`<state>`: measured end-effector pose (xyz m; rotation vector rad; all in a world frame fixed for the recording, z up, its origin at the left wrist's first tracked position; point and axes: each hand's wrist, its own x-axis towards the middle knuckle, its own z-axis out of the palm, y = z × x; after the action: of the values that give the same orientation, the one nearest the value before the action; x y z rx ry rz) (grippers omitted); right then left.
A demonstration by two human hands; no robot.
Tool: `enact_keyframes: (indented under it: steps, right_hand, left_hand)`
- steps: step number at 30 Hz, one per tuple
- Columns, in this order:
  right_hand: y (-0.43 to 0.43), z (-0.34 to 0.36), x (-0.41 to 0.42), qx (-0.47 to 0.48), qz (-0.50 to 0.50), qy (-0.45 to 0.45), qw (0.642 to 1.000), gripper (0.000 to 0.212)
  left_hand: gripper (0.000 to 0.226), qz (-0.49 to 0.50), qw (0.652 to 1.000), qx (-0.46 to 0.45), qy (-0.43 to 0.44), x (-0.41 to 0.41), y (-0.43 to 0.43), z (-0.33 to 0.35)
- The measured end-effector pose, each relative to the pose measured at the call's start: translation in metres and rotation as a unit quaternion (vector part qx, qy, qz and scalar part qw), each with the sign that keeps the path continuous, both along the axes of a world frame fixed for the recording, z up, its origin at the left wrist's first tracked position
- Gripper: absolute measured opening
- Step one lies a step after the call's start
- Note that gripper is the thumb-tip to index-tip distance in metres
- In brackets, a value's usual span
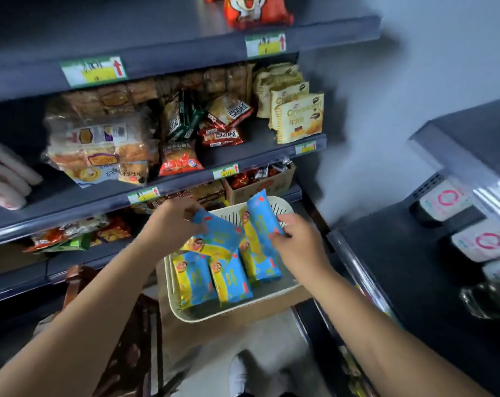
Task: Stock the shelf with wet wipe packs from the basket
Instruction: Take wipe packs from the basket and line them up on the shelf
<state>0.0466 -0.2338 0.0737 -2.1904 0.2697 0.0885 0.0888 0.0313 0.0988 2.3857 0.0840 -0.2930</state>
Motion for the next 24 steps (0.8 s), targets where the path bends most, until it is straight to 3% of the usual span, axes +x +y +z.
enact_keyframes:
  steps: [5,12,17,24]
  right_hand:
    - [-0.052,0.070,-0.004,0.013,-0.045,-0.131,0.990,0.019]
    - [-0.125,0.162,-0.046,0.008,-0.074,-0.251,0.965,0.019]
    - [-0.163,0.208,-0.088,-0.015,-0.116,-0.304,0.945,0.023]
    - [-0.210,0.250,-0.156,0.071,-0.206,-0.333,0.918,0.021]
  left_hand:
    - [0.023,0.036,0.987,-0.149,-0.050,0.001,-0.034,0.062]
    - [0.022,0.023,0.960,-0.263,-0.088,-0.029,-0.109,0.130]
    - [0.020,-0.025,0.936,-0.339,-0.094,-0.056,-0.164,0.161]
    - [0.023,-0.100,0.900,-0.421,-0.058,-0.081,-0.222,0.194]
